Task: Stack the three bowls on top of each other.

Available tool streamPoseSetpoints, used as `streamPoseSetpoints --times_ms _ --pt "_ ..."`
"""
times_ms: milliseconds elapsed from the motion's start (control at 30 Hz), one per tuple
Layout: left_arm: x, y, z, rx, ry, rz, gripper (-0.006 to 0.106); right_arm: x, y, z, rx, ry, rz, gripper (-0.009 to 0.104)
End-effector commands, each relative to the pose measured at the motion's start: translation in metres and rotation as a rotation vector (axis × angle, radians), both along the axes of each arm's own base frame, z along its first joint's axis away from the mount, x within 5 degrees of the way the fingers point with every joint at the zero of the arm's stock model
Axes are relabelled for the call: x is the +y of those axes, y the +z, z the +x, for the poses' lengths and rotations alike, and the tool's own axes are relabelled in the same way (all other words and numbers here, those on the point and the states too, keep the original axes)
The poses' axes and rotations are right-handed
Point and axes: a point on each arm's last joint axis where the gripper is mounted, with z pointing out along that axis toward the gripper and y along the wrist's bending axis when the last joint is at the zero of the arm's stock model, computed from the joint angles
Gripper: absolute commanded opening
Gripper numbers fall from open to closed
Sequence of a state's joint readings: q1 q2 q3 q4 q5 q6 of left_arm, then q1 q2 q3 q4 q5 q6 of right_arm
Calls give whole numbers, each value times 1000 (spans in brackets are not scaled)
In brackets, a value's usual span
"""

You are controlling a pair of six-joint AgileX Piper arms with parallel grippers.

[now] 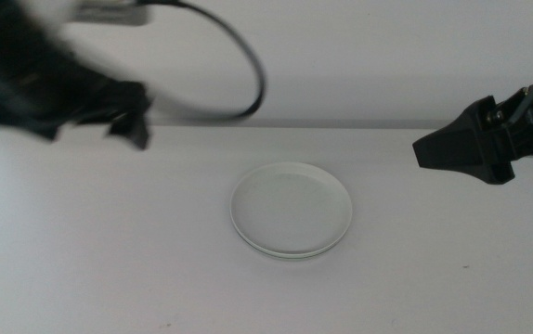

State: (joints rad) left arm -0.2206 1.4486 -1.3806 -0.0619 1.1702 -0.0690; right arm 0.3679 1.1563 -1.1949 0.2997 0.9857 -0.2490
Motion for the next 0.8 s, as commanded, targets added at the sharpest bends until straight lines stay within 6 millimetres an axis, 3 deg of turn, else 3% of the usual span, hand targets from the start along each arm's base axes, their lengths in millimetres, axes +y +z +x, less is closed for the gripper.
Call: streamPoseSetpoints --times_ms 0,100,300,500,767 --pt "13 10 -44 -130 88 -47 94 0 -2 1 -7 3 -10 93" --pt "22 20 -83 -321 86 -91 94 0 -2 1 -7 3 -10 93" --pt "39 22 -135 -639 81 -89 94 0 -2 1 -7 3 -10 93" --pt "50 21 -160 -805 62 -14 94 0 -2 1 -7 3 -10 93" --pt "50 28 -160 -882 55 -28 94 0 -2 1 -7 3 -10 93"
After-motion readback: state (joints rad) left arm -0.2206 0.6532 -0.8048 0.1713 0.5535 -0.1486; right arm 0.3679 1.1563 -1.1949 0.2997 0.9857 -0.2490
